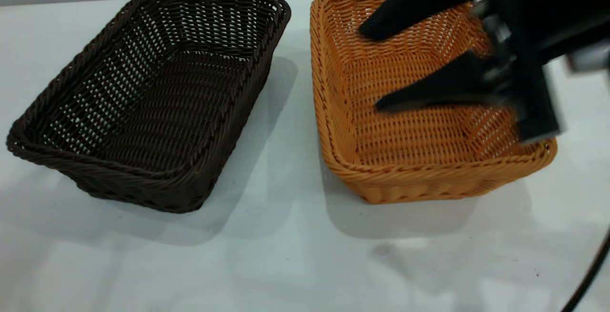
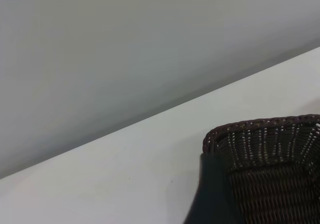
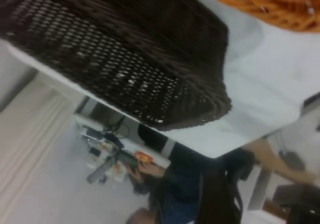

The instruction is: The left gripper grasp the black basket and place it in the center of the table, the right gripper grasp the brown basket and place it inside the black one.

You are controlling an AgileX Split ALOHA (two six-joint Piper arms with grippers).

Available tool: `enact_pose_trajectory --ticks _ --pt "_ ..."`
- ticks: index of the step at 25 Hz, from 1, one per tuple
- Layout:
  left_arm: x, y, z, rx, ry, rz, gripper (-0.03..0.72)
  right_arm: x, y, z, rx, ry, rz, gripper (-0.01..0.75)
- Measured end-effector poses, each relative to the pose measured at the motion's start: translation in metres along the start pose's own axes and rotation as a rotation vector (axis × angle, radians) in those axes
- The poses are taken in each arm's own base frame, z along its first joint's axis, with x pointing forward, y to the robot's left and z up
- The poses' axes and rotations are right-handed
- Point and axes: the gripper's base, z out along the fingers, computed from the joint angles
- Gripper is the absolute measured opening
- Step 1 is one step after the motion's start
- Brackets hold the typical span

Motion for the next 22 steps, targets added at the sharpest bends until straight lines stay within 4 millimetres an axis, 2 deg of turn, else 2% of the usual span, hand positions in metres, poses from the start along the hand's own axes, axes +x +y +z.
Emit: enact_pose_trajectory --ticks 4,15,22 --pt "0.000 0.000 0.000 0.001 0.001 -0.001 0.447 0.005 -0.011 0.022 0.045 0.004 0.048 0.443" --pt "0.002 0.000 0.006 0.009 0.020 -0.007 0.447 -0.020 -0.026 0.047 0.125 -0.051 0.108 0.443" --pt "0.006 0.000 0.014 0.019 0.050 -0.012 0.447 -0.028 -0.030 0.054 0.154 -0.064 0.034 0.443"
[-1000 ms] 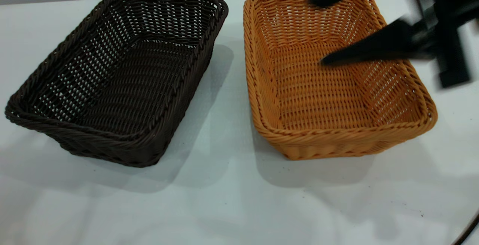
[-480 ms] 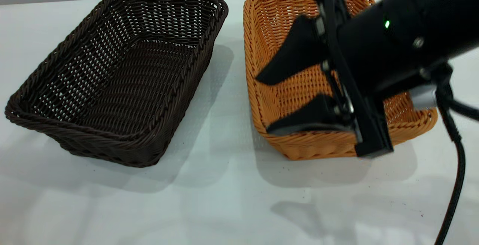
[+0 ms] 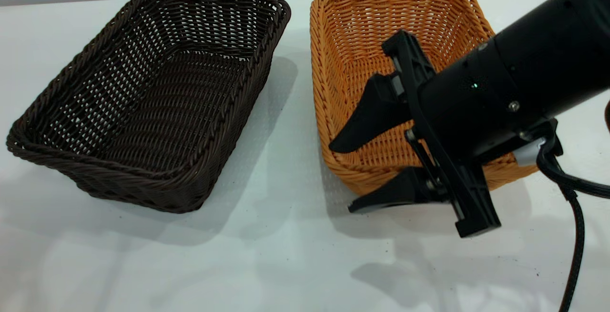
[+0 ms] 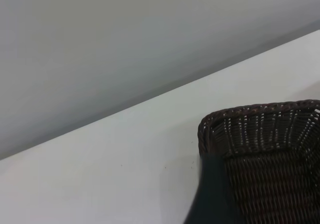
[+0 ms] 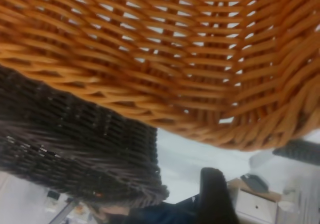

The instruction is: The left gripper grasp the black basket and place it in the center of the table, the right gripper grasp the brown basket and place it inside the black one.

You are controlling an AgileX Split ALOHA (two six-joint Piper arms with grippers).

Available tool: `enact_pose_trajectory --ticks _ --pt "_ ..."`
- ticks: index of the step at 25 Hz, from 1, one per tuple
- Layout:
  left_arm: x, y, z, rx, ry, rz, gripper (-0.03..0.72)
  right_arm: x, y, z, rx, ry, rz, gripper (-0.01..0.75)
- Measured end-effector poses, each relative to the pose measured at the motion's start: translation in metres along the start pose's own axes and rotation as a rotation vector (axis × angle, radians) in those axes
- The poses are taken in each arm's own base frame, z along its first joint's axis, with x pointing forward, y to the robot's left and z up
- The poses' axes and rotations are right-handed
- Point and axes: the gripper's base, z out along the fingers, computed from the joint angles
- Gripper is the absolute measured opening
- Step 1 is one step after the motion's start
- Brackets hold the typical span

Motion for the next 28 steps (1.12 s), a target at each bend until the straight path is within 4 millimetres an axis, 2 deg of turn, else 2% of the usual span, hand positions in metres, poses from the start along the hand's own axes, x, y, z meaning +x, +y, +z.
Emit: enact_pose_trajectory --ticks 28 --pt "0.000 0.000 0.000 0.000 0.000 0.000 0.447 -0.026 0.002 -0.004 -0.030 -0.286 0.082 0.443"
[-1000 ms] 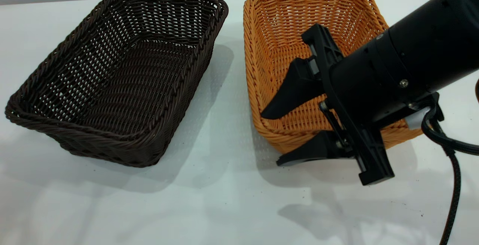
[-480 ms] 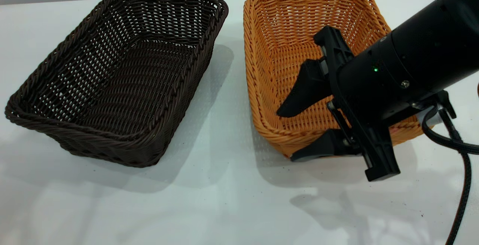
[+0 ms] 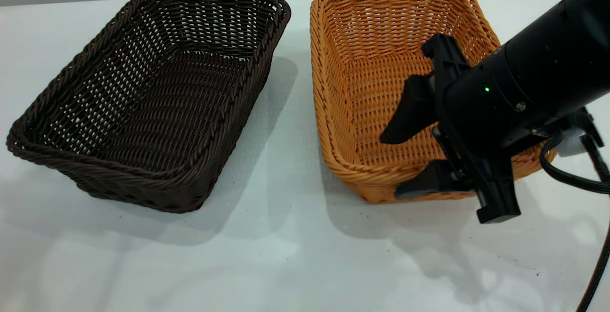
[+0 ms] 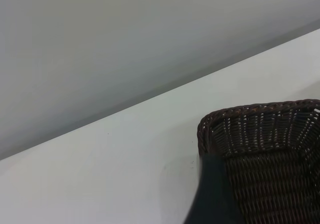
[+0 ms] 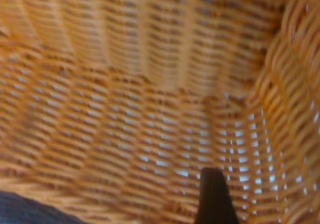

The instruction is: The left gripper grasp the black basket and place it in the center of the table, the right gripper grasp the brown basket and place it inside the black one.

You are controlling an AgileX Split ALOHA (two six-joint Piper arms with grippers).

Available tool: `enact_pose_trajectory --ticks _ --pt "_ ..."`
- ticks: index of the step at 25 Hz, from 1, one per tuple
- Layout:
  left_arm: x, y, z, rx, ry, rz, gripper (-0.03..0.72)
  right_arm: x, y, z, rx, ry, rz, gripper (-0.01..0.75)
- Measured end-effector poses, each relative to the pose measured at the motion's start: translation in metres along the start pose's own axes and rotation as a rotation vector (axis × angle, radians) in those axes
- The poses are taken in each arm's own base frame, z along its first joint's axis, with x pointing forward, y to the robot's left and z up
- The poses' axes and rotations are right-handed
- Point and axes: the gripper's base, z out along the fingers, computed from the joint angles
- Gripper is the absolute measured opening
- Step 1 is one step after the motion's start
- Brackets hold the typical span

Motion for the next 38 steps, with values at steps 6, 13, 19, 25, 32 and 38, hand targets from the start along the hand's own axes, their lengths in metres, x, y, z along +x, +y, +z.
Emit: enact_pose_trajectory --ticks 6,13,19,25,32,38 --pt "0.000 0.000 0.000 0.000 0.000 0.000 0.447 -0.010 -0.002 0.005 0.010 -0.087 0.005 0.443" --pt "0.000 0.000 0.000 0.000 0.001 0.000 0.447 -0.017 -0.007 0.012 0.038 -0.134 0.013 0.443" --pt "0.000 0.000 0.000 0.003 0.004 0.000 0.447 -0.020 -0.006 0.011 0.031 -0.170 0.012 0.440" --pt "0.000 0.000 0.000 0.003 0.004 0.000 0.447 -0.020 -0.006 0.011 0.031 -0.168 0.012 0.344" --pt "0.001 -0.001 0.000 0.007 0.010 0.000 0.447 -0.020 -0.006 0.011 0.032 -0.166 0.012 0.103" --pt "0.001 -0.001 0.000 0.007 0.010 0.000 0.447 -0.018 -0.003 0.007 0.015 -0.158 -0.002 0.104"
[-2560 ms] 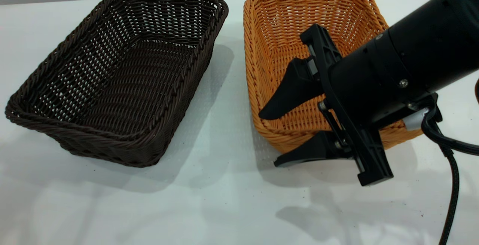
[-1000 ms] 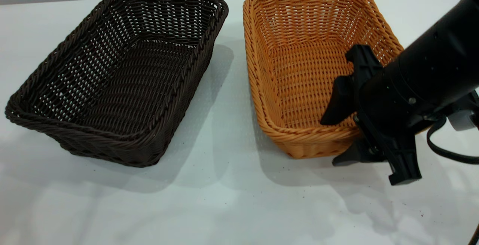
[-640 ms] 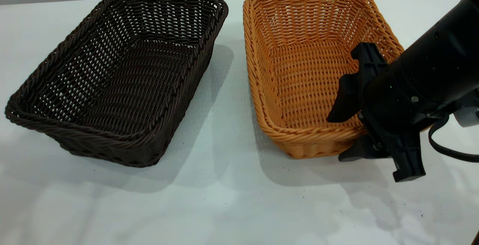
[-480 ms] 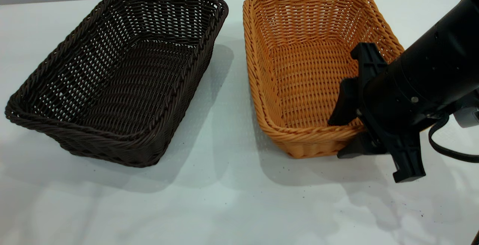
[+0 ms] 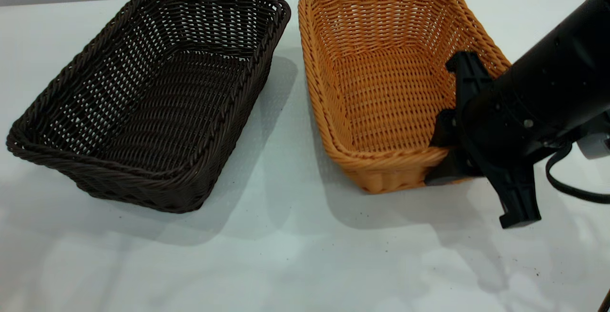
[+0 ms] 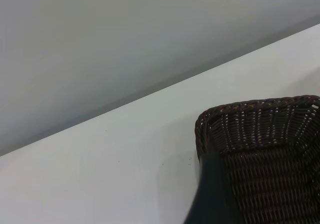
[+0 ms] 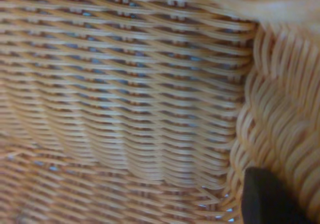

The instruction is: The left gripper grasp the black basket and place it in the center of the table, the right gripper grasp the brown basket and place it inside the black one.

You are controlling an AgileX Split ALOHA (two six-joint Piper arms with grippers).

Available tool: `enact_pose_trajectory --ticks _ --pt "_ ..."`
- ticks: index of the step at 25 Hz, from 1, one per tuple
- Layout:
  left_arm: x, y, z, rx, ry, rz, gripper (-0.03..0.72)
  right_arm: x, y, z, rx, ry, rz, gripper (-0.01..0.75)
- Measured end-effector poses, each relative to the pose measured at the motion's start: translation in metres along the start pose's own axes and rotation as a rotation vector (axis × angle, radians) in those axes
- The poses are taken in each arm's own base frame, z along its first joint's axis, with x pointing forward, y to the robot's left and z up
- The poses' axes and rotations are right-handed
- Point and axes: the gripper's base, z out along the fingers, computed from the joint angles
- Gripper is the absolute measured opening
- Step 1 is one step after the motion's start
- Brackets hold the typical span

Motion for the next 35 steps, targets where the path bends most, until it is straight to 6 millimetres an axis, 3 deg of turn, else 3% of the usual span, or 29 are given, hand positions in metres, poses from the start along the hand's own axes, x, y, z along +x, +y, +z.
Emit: enact_pose_trajectory --ticks 6,12,21,25,29,35 --pt "0.000 0.000 0.001 0.002 0.001 -0.004 0.447 -0.018 0.017 -0.024 -0.106 -0.085 -0.023 0.104" --pt "0.005 -0.004 0.019 0.054 0.050 -0.094 0.447 -0.042 0.041 -0.074 -0.278 -0.081 -0.221 0.104" --pt "0.021 -0.050 0.069 0.236 0.206 -0.072 0.447 -0.074 0.048 -0.136 -0.454 -0.050 -0.571 0.104" --pt "0.030 -0.073 0.087 0.296 0.276 -0.084 0.447 -0.083 0.044 -0.144 -0.477 -0.018 -0.664 0.104" --pt "0.037 -0.093 0.097 0.343 0.330 -0.091 0.447 -0.074 0.045 -0.149 -0.521 0.042 -0.784 0.104" --pt "0.049 -0.105 0.111 0.340 0.416 -0.200 0.447 -0.068 0.060 -0.163 -0.590 0.061 -0.867 0.104"
